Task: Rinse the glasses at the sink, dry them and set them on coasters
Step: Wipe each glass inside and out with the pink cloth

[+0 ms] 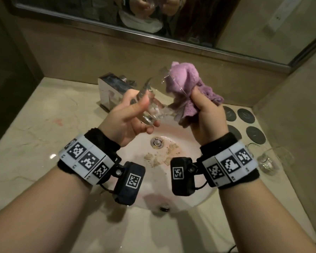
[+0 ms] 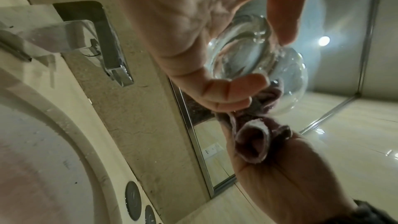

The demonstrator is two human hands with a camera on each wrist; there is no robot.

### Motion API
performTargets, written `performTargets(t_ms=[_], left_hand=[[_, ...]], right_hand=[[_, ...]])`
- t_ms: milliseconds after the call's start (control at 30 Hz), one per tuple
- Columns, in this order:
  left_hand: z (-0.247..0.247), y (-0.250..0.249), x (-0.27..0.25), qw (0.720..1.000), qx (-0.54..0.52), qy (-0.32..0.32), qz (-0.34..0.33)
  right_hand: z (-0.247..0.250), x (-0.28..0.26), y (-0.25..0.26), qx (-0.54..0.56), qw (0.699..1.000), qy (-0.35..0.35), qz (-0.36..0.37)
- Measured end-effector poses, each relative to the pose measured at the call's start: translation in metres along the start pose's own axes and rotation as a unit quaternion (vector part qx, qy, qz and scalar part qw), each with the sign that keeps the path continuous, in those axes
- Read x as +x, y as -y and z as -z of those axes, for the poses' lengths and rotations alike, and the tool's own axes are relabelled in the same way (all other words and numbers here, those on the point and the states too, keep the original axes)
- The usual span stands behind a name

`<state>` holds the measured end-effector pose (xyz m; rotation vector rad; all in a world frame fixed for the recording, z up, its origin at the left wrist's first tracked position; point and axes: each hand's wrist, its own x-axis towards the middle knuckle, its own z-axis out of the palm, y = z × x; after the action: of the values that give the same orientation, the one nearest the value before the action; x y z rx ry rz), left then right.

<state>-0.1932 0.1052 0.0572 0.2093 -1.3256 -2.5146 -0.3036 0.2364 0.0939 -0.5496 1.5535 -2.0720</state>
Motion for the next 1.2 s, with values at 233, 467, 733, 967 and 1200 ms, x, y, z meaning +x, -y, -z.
performTargets(t_ms=[233,467,733,967,1200], left_hand=[[0.012,0.003,-0.012,0.988,-0.11,0.095,0.054],[-0.007,0.001,-0.015,0.98,-0.111,0.157,0.045],[-0.047,0.024,-0.017,0.995,-0.073,0.06,0.02],[-0.108,0.05,-0.014,1.0,0.001,0.01,0.022],[-0.154,0.066,-0.005,0.998,0.029,0.056,0.002]], right_hand=[[0.001,0.011,0.016,-0.178,0.982,-0.063,-0.024],[-0.002,-0.001,0.018,-0.243,0.968,0.048,-0.033],[0.041,-0.018,0.04,-0.136,0.972,0.147,-0.12],[0.095,-0.035,0.054,-0.177,0.959,0.198,-0.096],[0.134,-0.048,0.08,-0.215,0.964,0.158,-0.023]])
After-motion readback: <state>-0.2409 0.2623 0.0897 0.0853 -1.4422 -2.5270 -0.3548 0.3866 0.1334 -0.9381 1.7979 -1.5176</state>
